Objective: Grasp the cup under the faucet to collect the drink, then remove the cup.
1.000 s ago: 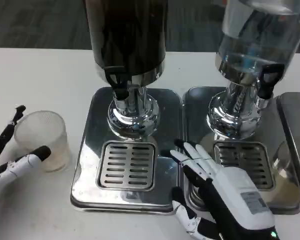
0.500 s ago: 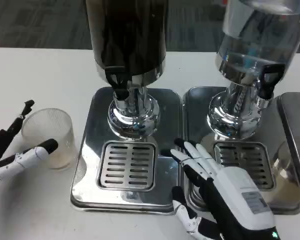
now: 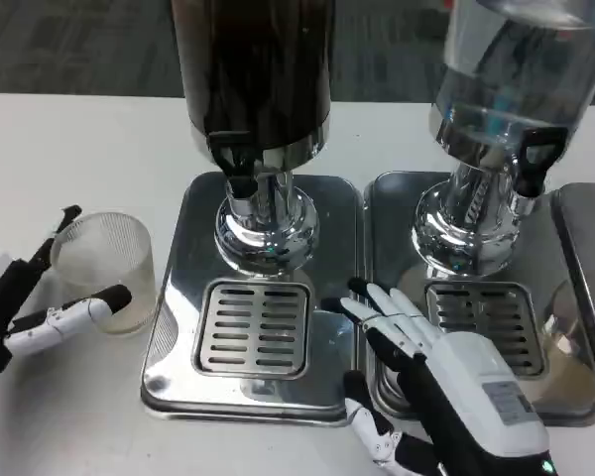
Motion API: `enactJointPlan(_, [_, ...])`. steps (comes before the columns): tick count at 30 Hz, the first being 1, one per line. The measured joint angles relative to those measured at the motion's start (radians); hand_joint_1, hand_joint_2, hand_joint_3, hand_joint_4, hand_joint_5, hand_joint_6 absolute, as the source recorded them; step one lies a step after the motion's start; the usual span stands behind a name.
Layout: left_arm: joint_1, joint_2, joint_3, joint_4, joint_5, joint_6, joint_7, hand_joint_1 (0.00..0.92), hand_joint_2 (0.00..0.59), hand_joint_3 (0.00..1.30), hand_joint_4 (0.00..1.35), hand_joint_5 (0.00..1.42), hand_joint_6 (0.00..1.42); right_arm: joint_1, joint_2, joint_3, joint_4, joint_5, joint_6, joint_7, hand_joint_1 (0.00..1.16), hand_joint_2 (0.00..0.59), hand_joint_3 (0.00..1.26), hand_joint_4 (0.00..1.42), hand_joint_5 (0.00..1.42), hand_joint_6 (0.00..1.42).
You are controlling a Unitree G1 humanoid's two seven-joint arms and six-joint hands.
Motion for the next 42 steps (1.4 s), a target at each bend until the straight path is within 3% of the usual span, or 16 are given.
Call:
enactJointPlan(7, [0.000, -0.004, -0.021, -0.001, 0.041, 0.022, 0.075, 0.244, 0.051, 0.00, 0.00, 0.20, 0.15, 0.009, 0.000, -0.002, -0.001, 0.003, 0.000, 0.003, 0.56, 0.586, 0.18, 0.06, 0.05, 0.16])
enactJointPlan(11, [0.000, -0.014, -0.022, -0.004, 0.071, 0.022, 0.151, 0.269, 0.058, 0.00, 0.09, 0.28, 0.22, 0.017, 0.000, -0.007, -0.002, 0.006, 0.000, 0.008, 0.56, 0.586, 0.18, 0.06, 0.05, 0.16])
enactJointPlan(20, [0.001, -0.053, -0.030, 0.001, 0.104, -0.025, 0.295, 0.258, 0.072, 0.15, 0.24, 0.46, 0.46, 0.031, 0.001, -0.024, -0.008, 0.021, 0.000, 0.011, 0.57, 0.586, 0.18, 0.06, 0.05, 0.16])
enactJointPlan(26, [-0.010, -0.053, -0.052, 0.013, 0.111, -0.026, 0.317, 0.258, 0.074, 0.16, 0.21, 0.42, 0.37, 0.033, 0.001, -0.032, -0.009, 0.022, 0.000, 0.010, 0.55, 0.586, 0.20, 0.08, 0.06, 0.16])
enactJointPlan(35, [-0.036, -0.050, -0.086, 0.029, 0.116, -0.009, 0.324, 0.229, 0.055, 0.01, 0.11, 0.36, 0.35, 0.024, 0.002, -0.036, -0.009, 0.039, -0.003, 0.010, 0.55, 0.586, 0.20, 0.08, 0.06, 0.16])
enactJointPlan(42, [-0.049, -0.043, -0.107, 0.040, 0.120, 0.002, 0.325, 0.209, 0.042, 0.00, 0.08, 0.34, 0.35, 0.023, 0.003, -0.036, -0.008, 0.039, -0.003, 0.010, 0.55, 0.586, 0.21, 0.09, 0.06, 0.16])
